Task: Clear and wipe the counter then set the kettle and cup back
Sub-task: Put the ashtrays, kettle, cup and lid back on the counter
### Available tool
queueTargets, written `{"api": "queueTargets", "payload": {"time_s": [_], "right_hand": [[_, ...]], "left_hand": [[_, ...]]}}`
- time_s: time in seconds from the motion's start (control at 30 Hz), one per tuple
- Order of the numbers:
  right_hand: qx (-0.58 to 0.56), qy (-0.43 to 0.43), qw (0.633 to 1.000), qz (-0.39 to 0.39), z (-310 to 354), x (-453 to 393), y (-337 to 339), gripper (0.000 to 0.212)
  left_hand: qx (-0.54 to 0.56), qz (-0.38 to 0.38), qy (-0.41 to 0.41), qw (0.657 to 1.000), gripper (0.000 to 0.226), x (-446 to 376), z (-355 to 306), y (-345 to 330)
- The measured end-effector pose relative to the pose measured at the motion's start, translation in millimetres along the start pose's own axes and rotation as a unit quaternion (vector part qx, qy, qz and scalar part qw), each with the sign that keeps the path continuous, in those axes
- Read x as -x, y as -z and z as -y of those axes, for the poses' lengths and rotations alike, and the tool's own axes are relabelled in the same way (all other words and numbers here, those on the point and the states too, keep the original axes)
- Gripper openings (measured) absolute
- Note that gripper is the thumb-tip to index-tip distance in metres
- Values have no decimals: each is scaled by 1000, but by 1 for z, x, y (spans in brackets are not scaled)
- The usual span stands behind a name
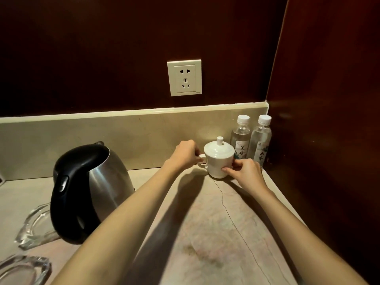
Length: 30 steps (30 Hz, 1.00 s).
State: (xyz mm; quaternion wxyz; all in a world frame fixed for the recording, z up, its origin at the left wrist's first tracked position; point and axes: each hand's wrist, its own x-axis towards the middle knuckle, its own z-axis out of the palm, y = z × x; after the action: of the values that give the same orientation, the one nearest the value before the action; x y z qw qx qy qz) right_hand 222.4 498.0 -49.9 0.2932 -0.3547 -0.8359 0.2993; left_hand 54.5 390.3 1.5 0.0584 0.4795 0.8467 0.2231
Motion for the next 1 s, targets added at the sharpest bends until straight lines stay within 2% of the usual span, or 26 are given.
{"api": "queueTargets", "payload": {"time_s": [0.37, 0.6, 0.77, 0.93, 1.0], "right_hand": [[-47, -21, 999, -3, 7, -5, -8, 28], [9, -31, 999, 27, 5, 4, -2, 32], [56, -9, 994, 94, 9, 25, 7, 21], [118, 38, 971, 204, 42, 50, 11, 27], [128, 63, 964, 223, 60, 62, 12, 27]], "left_hand": [[12, -11, 18, 1000, 15, -3, 3, 1], [-17, 3, 31, 999, 21, 8, 5, 5], [-87, 44, 48, 994, 38, 35, 8, 16], [-127, 80, 8, 989, 34, 87, 15, 25], [-121, 91, -5, 988, 34, 111, 19, 27]]}}
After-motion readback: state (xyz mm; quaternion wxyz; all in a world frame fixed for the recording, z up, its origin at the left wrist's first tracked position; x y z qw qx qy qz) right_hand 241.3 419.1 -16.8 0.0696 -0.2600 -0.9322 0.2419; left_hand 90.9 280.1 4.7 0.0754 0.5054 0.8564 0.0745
